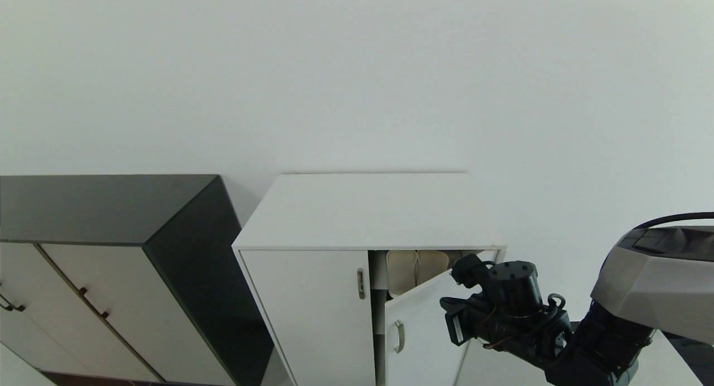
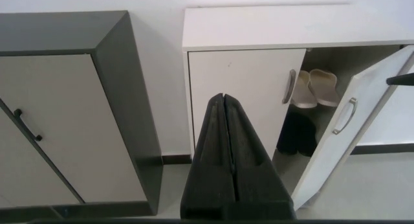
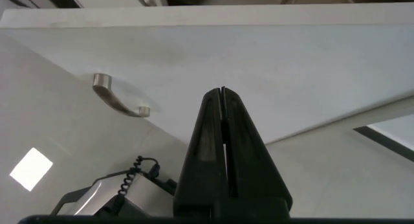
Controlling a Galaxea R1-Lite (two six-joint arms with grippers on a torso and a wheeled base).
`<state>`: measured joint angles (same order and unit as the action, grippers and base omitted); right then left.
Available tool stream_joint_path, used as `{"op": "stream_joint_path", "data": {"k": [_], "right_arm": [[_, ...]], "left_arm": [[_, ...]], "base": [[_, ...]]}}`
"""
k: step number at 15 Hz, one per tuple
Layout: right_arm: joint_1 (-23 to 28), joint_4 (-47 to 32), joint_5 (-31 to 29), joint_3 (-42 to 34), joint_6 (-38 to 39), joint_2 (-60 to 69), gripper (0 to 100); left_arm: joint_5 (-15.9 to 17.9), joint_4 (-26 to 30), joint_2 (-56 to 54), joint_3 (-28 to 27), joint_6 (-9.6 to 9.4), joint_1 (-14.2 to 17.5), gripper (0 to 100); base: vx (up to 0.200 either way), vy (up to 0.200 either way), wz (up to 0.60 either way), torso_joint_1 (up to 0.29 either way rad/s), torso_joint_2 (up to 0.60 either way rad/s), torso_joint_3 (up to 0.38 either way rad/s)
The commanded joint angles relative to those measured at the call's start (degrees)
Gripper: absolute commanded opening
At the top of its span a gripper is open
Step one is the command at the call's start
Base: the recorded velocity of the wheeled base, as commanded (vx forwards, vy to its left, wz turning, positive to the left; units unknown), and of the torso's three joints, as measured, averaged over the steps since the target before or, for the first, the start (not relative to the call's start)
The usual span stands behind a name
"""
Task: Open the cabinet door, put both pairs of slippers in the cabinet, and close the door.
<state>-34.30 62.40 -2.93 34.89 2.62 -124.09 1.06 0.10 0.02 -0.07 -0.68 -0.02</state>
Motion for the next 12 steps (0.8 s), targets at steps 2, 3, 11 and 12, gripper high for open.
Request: {"op": "stream_joint_path", "data": {"k": [2, 3, 11, 12], "right_arm": [[0.99, 0.09, -0.06, 1.85, 0.02, -2.30, 0], [1.26, 0.09, -0.06, 2.20, 0.02, -2.39, 0], [3.98, 0.17, -0.06, 5.72, 0.46, -4.85, 0], [4.33, 0.17, -0.06, 6.16, 0.46, -5.11, 0]], "left_arm": [[-0.01, -0.01, 0.06, -0.01, -0.02, 0.02, 0], [-0.01, -0.01, 0.06, -0.01, -0.02, 0.02, 0], [-0.01, 0.08, -0.02, -0.01, -0.02, -0.06, 0], [-0.01, -0.01, -0.02, -0.01, -0.02, 0.02, 0]], "base": [[0.000, 0.000, 0.00, 0.000, 0.00, 0.000], [0.000, 0.000, 0.00, 0.000, 0.00, 0.000], [0.000, 0.000, 0.00, 0.000, 0.00, 0.000], [0.000, 0.000, 0.00, 0.000, 0.00, 0.000]]}}
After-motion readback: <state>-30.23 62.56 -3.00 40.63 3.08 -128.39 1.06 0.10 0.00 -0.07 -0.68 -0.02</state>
